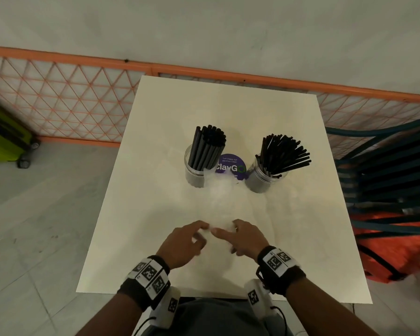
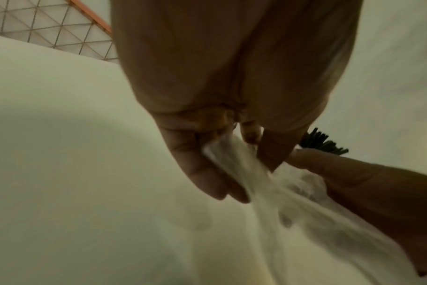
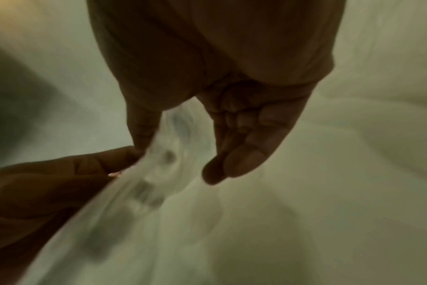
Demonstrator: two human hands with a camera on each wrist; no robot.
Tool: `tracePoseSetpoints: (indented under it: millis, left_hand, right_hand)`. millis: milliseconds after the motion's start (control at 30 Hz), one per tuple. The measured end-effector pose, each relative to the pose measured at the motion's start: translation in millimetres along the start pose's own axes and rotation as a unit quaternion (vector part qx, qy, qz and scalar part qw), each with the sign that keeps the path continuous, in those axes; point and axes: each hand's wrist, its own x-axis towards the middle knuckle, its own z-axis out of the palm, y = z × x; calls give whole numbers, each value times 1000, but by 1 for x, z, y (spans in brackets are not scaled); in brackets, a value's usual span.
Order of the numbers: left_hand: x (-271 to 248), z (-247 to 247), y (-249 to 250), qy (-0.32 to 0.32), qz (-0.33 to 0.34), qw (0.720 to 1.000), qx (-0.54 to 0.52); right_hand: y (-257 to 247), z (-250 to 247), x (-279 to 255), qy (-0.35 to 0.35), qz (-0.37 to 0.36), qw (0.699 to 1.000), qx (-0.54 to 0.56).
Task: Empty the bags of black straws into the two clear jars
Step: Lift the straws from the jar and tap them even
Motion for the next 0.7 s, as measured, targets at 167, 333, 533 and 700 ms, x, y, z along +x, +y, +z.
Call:
tracePoseSetpoints:
  millis: [167,333,533,700]
  left_hand:
    - [12,15,-19,-16,-30,994,106]
    - [25,40,9,-63,10,989,131]
    - [47,73,57,-138,60,959,242]
    - [62,78,62,-127,48,953,269]
  right_hand:
    - [17,-17,3,69,25,994,-84]
    - [12,-35,-8,109,-30,986,-123]
    - [-8,-55,-15,109,-110,982,-112]
    - [-36,-70,-4,109,-181,973,-94]
